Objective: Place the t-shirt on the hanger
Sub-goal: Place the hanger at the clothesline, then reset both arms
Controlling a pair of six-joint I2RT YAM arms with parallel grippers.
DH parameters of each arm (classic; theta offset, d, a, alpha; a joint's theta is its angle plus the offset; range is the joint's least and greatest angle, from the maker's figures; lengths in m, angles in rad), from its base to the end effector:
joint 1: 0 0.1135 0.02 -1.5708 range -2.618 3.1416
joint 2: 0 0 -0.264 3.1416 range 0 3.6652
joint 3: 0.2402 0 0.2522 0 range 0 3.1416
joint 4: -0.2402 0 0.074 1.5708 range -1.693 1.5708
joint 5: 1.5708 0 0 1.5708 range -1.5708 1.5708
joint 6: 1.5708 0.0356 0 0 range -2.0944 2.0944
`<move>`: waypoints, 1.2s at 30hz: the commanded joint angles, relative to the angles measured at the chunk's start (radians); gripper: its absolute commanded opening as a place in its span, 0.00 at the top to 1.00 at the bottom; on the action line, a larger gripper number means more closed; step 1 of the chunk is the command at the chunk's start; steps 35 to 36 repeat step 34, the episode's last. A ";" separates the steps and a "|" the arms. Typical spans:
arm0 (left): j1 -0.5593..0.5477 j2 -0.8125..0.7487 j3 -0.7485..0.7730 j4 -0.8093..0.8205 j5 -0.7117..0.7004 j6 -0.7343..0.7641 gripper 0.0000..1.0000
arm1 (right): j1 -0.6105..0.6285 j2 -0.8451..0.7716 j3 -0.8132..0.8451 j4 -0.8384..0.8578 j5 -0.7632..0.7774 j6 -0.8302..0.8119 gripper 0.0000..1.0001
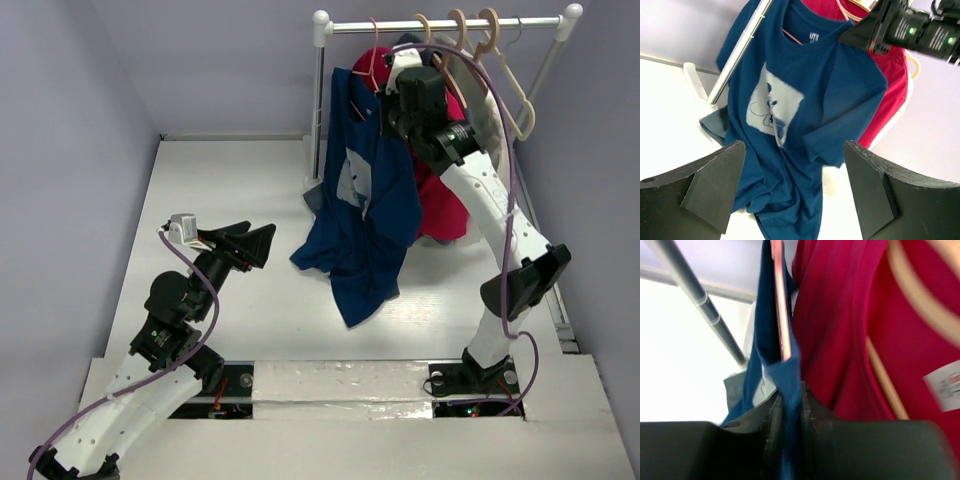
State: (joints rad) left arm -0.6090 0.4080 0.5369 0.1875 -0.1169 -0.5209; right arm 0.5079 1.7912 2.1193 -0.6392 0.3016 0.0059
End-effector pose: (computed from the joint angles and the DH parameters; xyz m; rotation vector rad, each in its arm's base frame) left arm 0.0982 -0.0634 0.3433 -0.0478 1.3079 -0.8991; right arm 0.3486 0.1819 0.4738 -0.2619 1.8496 0.0710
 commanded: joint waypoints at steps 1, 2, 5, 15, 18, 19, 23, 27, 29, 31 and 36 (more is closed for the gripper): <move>-0.005 -0.011 0.017 0.017 -0.010 0.002 0.23 | -0.003 -0.111 -0.106 0.173 -0.042 0.045 0.74; -0.005 -0.011 0.020 0.010 -0.013 0.001 0.23 | -0.003 -0.133 -0.170 0.185 -0.044 0.057 0.67; -0.005 -0.014 0.038 -0.016 -0.023 -0.005 0.21 | -0.003 -0.226 -0.295 0.240 -0.038 0.075 0.40; -0.005 0.005 0.173 -0.126 -0.082 0.042 0.12 | -0.003 -0.687 -0.723 0.398 -0.030 0.189 0.00; -0.005 0.011 0.241 -0.180 -0.098 0.084 0.10 | -0.003 -0.917 -0.924 0.412 -0.085 0.258 0.00; -0.005 0.011 0.273 -0.186 -0.107 0.093 0.10 | -0.003 -0.978 -1.023 0.426 -0.126 0.272 0.00; -0.005 0.000 0.314 -0.287 -0.138 0.139 0.09 | -0.003 -1.258 -1.177 0.356 -0.124 0.316 0.00; -0.005 -0.009 0.296 -0.338 -0.144 0.147 0.09 | -0.003 -1.490 -1.229 0.224 -0.059 0.332 0.00; -0.005 -0.011 0.278 -0.338 -0.138 0.137 0.09 | -0.003 -1.535 -1.254 0.216 -0.053 0.335 0.00; -0.005 -0.012 0.247 -0.333 -0.132 0.125 0.10 | -0.003 -1.550 -1.282 0.214 -0.062 0.336 0.00; -0.005 -0.017 0.230 -0.322 -0.132 0.101 0.10 | -0.003 -1.555 -1.279 0.211 -0.074 0.342 0.00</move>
